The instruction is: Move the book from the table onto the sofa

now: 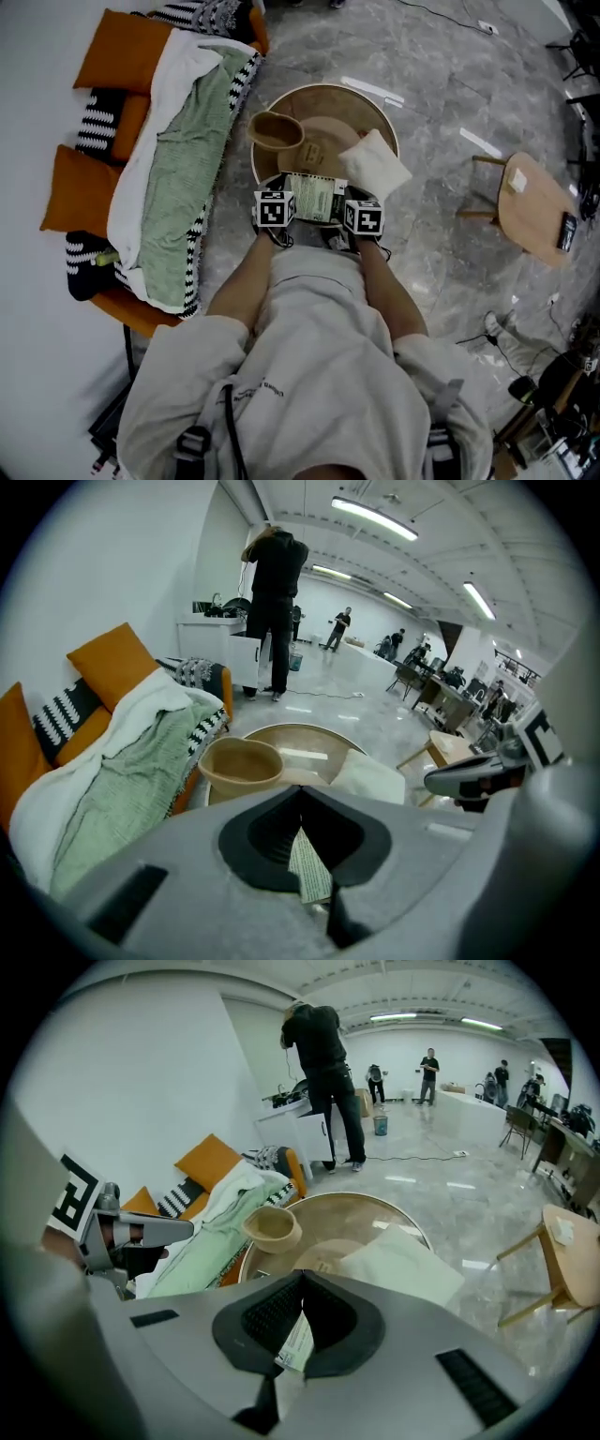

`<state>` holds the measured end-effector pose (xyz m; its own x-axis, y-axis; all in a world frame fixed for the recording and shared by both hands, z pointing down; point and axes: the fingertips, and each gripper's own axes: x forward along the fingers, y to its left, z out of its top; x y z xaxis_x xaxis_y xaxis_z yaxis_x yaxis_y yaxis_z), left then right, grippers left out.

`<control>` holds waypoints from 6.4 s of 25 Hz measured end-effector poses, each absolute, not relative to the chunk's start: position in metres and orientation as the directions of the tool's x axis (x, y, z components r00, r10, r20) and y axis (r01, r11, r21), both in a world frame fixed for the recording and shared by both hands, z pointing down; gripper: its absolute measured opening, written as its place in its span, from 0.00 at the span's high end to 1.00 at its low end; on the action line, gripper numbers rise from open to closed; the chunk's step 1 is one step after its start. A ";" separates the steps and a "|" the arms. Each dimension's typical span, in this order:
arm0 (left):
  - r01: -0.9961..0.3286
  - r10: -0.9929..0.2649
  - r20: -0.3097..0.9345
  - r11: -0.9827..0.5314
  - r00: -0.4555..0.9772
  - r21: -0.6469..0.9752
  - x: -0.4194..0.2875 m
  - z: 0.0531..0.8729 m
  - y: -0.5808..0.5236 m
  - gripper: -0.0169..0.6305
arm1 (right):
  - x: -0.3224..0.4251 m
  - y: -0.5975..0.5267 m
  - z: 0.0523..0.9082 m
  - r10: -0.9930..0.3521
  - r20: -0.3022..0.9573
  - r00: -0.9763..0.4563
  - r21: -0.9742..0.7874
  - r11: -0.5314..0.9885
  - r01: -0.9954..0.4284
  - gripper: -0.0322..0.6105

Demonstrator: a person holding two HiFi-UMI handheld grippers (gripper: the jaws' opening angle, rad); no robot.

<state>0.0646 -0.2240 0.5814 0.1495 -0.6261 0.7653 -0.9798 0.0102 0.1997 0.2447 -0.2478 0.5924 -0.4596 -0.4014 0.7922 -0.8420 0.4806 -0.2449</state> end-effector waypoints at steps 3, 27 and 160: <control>-0.974 -0.622 0.762 -0.005 0.179 0.225 0.056 0.584 -0.232 0.96 | 0.250 -0.244 0.597 -0.429 0.796 -0.426 -0.238 0.425 -0.874 0.94; -0.877 -0.487 0.759 -0.031 0.432 0.479 0.017 0.688 -0.200 0.96 | 0.273 -0.212 0.692 -0.483 0.818 -0.311 -0.324 0.061 -0.944 0.94; -0.322 -0.498 0.470 0.855 -0.729 0.407 -0.377 0.446 0.317 0.67 | -0.355 0.112 0.445 0.437 0.591 -0.678 -0.335 0.898 0.286 0.66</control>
<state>-0.3770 0.3165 0.4463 -0.7287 -0.4982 0.4699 -0.3221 0.8548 0.4069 -0.3554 0.1123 0.4455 -0.6784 0.4368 0.5907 0.2862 0.8977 -0.3351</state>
